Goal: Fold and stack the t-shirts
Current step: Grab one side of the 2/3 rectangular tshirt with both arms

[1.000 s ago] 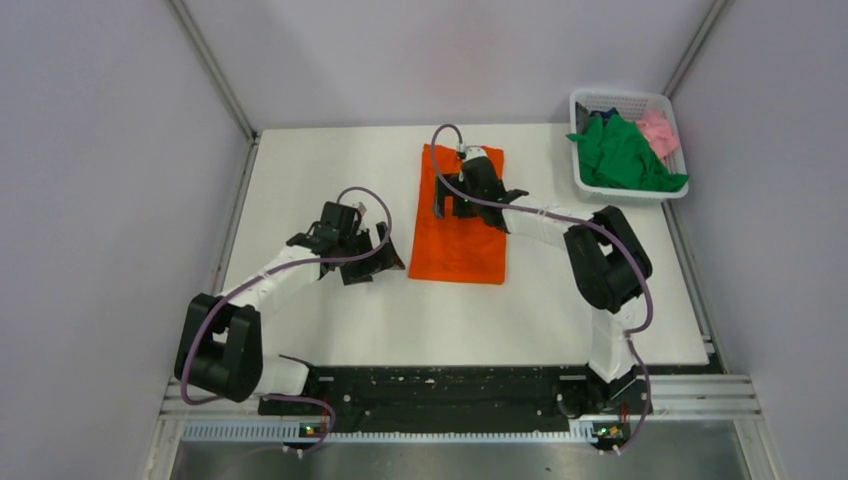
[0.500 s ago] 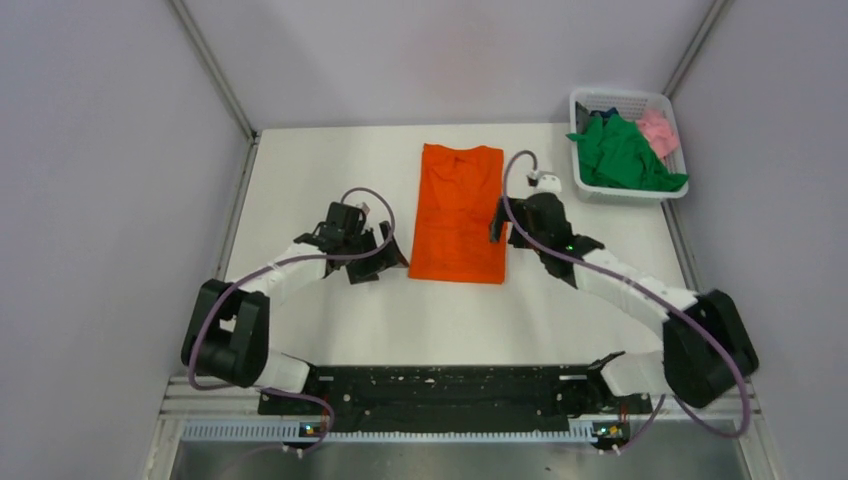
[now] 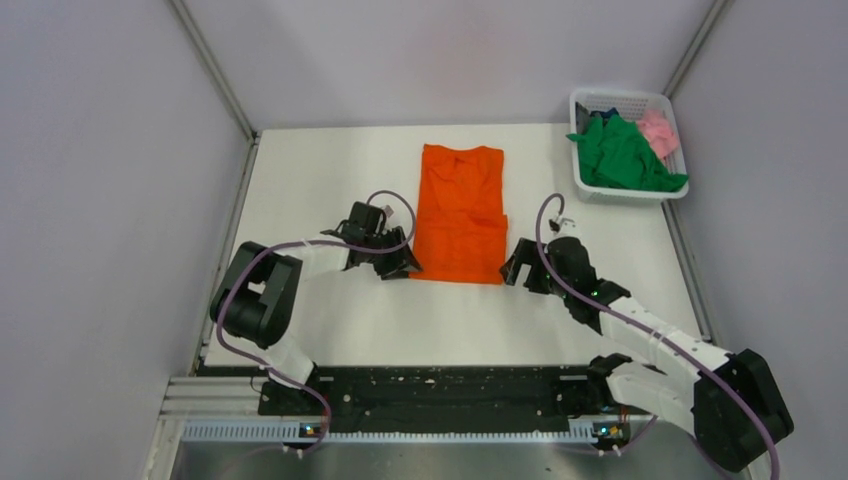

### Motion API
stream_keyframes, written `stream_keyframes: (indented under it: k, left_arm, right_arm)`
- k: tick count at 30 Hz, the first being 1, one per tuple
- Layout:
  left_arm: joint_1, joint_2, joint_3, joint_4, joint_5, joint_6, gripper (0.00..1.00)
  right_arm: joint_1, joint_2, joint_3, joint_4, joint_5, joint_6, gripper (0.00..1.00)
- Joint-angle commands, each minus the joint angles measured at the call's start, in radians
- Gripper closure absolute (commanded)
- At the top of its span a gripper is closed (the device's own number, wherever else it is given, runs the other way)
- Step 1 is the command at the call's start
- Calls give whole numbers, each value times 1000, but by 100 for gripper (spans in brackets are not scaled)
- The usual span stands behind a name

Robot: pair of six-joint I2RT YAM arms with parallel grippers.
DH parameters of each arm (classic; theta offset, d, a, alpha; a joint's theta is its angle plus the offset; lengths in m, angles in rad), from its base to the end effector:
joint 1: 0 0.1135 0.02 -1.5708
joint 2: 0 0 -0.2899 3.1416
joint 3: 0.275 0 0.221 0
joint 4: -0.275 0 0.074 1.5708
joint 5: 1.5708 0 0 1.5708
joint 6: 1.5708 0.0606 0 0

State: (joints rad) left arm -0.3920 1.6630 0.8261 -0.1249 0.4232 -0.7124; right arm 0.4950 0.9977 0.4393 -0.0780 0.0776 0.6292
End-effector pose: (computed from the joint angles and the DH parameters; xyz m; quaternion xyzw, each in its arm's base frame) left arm 0.2748 -0.1405 0.1784 -0.0866 0.9308 -0.3244 0.1445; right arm 0.1633 0.0828 0.2154 0.0773 0.8890 0.2106 0.3993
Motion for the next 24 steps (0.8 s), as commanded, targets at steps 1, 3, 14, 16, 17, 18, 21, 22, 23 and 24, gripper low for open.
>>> stream_keyframes:
  k: [1, 3, 14, 16, 17, 18, 21, 22, 23, 24]
  left_arm:
    - [-16, 36, -22, 19, -10, 11, 53]
    - [-19, 25, -42, 20, -16, 11, 61]
    - [-20, 34, -42, -12, -37, 32, 100]
    - [-21, 36, -44, -7, -34, 28, 100]
    - [-20, 36, -45, -6, -30, 28, 100]
    - [-21, 35, -46, -5, -31, 27, 100]
    - [-21, 30, -53, -4, -34, 26, 100]
    - [-20, 27, -56, -5, -35, 24, 100]
    - [-21, 25, -57, -5, -37, 24, 100]
    - [-21, 23, -58, -5, -38, 24, 100]
  right_arm:
    - [-4, 33, 3, 16, -60, 41, 7]
    - [-3, 64, 7, 19, -67, 48, 9]
    - [-4, 234, 29, 118, -179, 40, 32]
    - [-4, 275, 39, 129, -189, 39, 43]
    - [-4, 294, 42, 137, -189, 40, 46]
    - [-4, 313, 43, 151, -187, 38, 49]
    - [-4, 365, 45, 175, -157, 33, 54]
    - [-4, 379, 48, 175, -143, 32, 57]
    - [-4, 392, 52, 171, -130, 31, 61]
    - [-3, 401, 52, 171, -118, 29, 65]
